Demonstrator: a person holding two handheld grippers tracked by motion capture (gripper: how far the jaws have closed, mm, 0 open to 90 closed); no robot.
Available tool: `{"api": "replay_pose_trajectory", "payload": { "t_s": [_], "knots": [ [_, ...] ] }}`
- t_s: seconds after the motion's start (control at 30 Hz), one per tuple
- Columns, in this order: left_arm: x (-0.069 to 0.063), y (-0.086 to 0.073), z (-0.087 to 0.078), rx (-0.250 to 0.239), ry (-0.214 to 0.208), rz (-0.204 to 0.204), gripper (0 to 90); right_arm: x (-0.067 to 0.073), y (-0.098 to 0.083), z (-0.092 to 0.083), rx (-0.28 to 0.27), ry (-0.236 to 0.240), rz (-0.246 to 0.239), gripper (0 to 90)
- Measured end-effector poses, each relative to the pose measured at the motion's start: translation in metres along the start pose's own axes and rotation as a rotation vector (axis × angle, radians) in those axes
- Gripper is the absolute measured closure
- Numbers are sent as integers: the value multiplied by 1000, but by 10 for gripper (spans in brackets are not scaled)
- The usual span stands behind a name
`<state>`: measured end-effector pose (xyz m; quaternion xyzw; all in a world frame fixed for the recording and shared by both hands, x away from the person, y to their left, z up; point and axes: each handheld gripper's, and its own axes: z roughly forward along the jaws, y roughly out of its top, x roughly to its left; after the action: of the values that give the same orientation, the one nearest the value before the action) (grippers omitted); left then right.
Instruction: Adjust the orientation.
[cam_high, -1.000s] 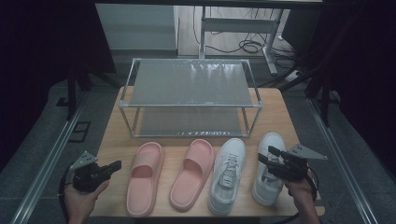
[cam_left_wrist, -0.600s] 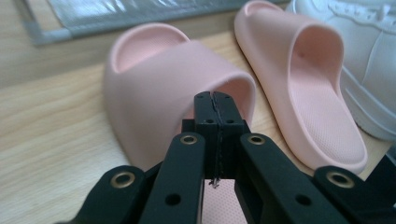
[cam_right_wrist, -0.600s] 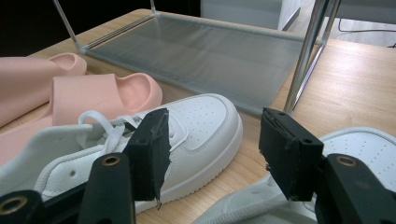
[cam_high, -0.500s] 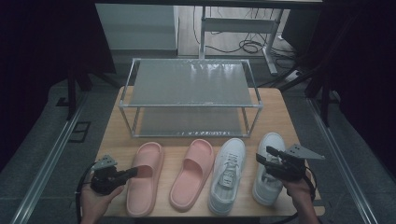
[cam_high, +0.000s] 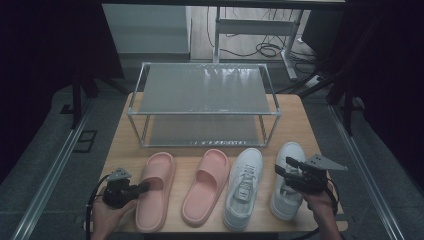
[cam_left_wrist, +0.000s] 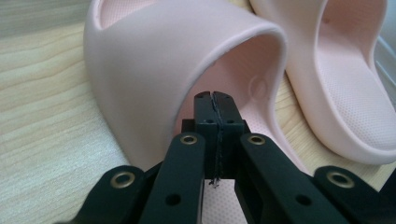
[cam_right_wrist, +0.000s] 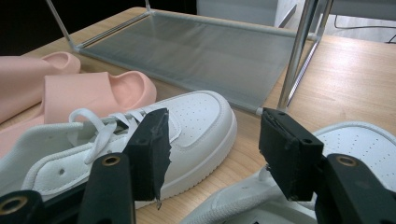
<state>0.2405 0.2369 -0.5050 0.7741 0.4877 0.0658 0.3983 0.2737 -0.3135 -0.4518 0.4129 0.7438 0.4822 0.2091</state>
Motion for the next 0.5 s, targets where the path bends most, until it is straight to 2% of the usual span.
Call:
{"api": "replay_pose_trajectory", "payload": {
  "t_s": [0.27, 0.5],
  "knots": [
    [5, -1, -1, -4, 4, -10, 900, 1, 1, -2, -3, -4, -3, 433],
    [16, 0, -1, -11, 15, -36, 900, -1, 1, -2, 1, -11, 4, 433]
  ]
}}
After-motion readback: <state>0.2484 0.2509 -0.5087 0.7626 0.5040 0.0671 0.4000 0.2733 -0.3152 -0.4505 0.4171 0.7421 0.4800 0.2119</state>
